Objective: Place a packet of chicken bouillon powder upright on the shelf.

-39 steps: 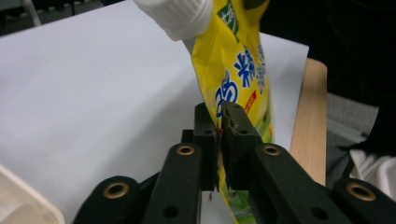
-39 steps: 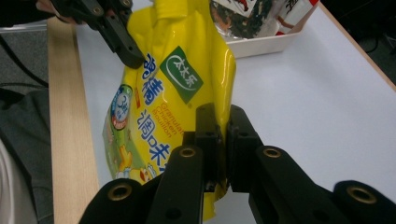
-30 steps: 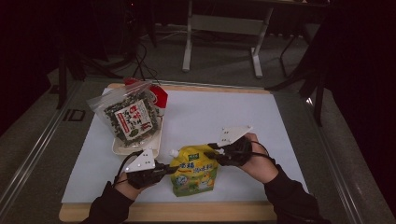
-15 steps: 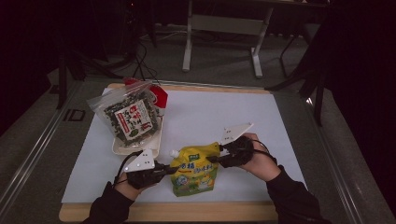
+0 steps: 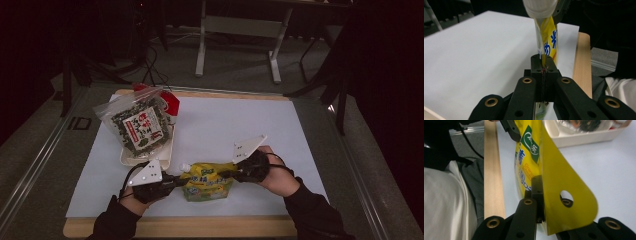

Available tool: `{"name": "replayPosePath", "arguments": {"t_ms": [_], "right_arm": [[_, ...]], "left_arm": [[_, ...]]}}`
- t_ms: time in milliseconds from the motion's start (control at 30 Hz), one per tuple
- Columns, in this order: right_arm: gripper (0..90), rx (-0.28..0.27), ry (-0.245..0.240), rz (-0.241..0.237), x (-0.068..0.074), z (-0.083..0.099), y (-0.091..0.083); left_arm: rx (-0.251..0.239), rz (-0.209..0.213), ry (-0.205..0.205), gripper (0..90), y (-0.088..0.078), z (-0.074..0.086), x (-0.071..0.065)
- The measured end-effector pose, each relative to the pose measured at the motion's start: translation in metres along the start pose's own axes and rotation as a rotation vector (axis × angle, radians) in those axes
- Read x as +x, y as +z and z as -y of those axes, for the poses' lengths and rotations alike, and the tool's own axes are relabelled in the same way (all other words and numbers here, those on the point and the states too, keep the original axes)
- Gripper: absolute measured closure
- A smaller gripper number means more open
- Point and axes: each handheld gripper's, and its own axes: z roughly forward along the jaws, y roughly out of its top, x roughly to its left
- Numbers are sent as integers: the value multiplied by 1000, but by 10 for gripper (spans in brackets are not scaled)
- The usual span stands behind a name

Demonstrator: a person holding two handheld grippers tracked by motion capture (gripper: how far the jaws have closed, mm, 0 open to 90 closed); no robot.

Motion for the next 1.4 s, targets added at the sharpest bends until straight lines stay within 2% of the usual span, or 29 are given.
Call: {"name": "replayPosePath", "arguments": {"t_ms": [100, 133, 167, 300, 367, 433, 467, 533, 633, 733, 867, 967, 1100, 1400], "right_arm": [[900, -13, -22, 11, 1, -6, -6], [900, -20, -25, 15, 1, -7, -8], [900, -20, -28, 14, 1, -9, -10], [900, -44, -38, 55, -2, -17, -16], [900, -59, -40, 76, -5, -22, -19], [900, -79, -43, 95, -9, -27, -22], [900, -94, -40, 105, -11, -30, -23], [900, -120, -41, 121, -15, -37, -24], [900, -153, -46, 134, -20, -47, -22], [900, -170, -47, 134, -26, -58, -16], [900, -181, -54, 126, -31, -72, -5], [900, -190, -50, 113, -35, -81, 4], [900, -206, -61, 99, -38, -92, 18], [900, -234, -75, 44, -40, -116, 46]], "left_arm": [[-18, 4, -14, 860, -3, -2, 1], [-17, -4, -24, 775, -3, -2, 1], [-16, -8, -34, 727, -4, -1, 2], [-28, -45, -87, 508, -8, 7, 1], [-35, -59, -119, 359, -8, 12, 0], [-37, -41, -138, 216, -7, 17, -2], [-23, -49, -145, 149, -6, 18, -3], [-18, -28, -160, 121, -4, 22, -5], [9, -14, -171, 24, 1, 28, -9], [14, 10, -180, 22, 5, 35, -11], [32, -10, -188, 22, 11, 44, -13], [54, -20, -177, 21, 14, 48, -16], [81, -12, -149, 21, 18, 50, -20], [82, 4, -144, 18, 21, 52, -22]]}}
